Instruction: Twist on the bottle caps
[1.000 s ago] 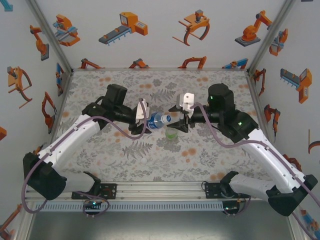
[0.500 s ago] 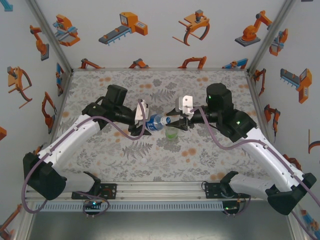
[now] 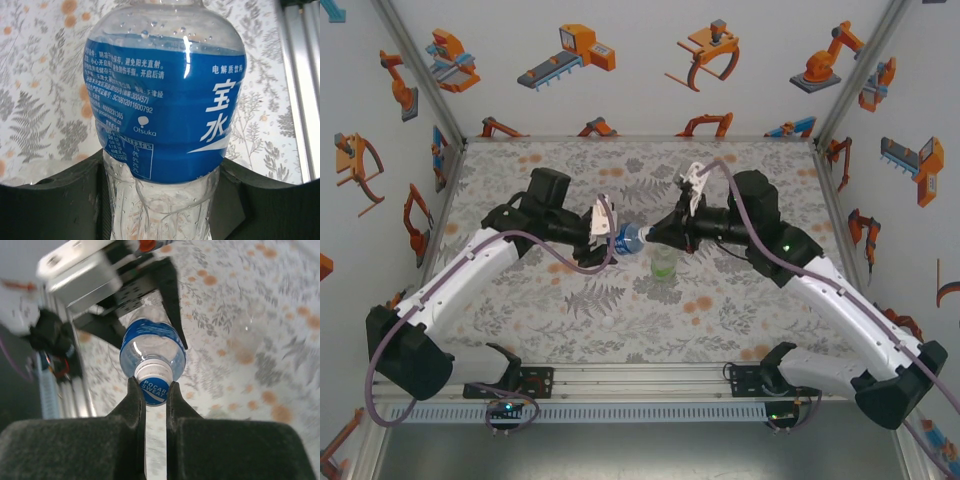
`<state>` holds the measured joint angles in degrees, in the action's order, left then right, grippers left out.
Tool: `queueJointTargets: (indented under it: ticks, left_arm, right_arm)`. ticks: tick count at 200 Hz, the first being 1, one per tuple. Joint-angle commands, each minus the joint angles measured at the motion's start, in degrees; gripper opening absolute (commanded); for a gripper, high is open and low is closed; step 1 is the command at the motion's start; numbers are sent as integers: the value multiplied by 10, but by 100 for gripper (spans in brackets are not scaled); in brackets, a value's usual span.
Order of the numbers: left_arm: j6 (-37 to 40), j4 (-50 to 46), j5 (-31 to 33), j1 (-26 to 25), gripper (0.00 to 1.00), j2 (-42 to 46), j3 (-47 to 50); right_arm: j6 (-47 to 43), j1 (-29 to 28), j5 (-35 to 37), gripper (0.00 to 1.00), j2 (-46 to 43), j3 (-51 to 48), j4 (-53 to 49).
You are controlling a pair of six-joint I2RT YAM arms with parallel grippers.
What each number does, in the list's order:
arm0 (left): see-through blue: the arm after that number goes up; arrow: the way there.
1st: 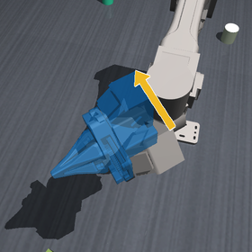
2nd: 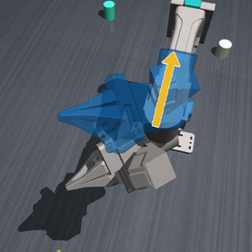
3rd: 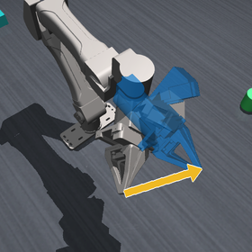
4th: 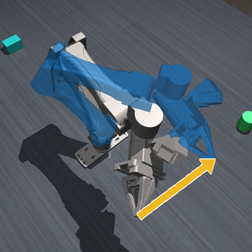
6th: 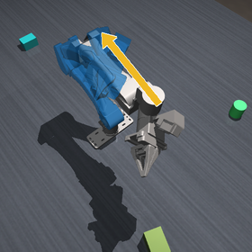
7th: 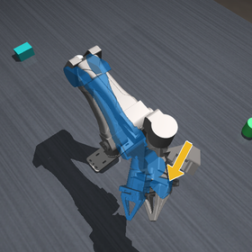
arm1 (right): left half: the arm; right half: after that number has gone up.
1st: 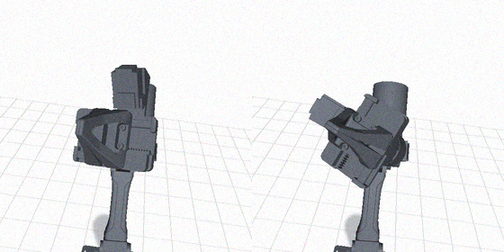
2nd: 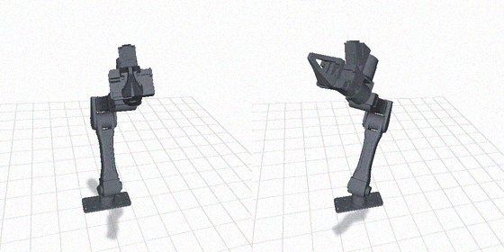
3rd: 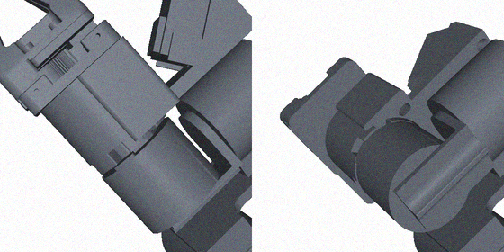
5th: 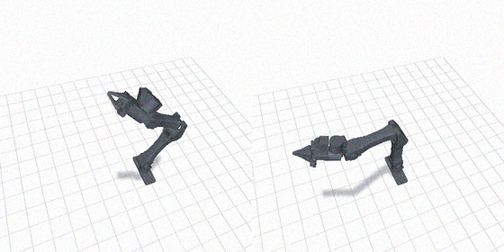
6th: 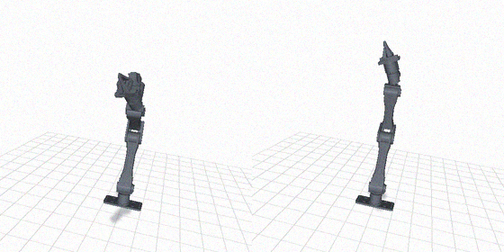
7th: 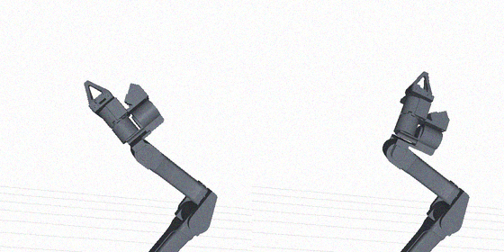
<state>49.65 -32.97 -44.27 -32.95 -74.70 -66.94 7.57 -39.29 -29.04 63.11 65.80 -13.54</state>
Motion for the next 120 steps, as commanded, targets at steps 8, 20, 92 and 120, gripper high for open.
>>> queueJointTargets:
  ticks: [8,20,92,120]
  left_arm:
    - [-65,72,43,12,0,19,8]
    - [-75,89,50,17,0,24,16]
    - [-78,97,48,19,0,24,18]
    - [-76,96,41,18,0,24,20]
  right_arm:
    - [376,1,150,0,18,-22,20]
    - [475,6,153,0,25,-23,18]
    - [499,11,126,0,54,23,-21]
    - [383,11,141,23,41,37,-25]
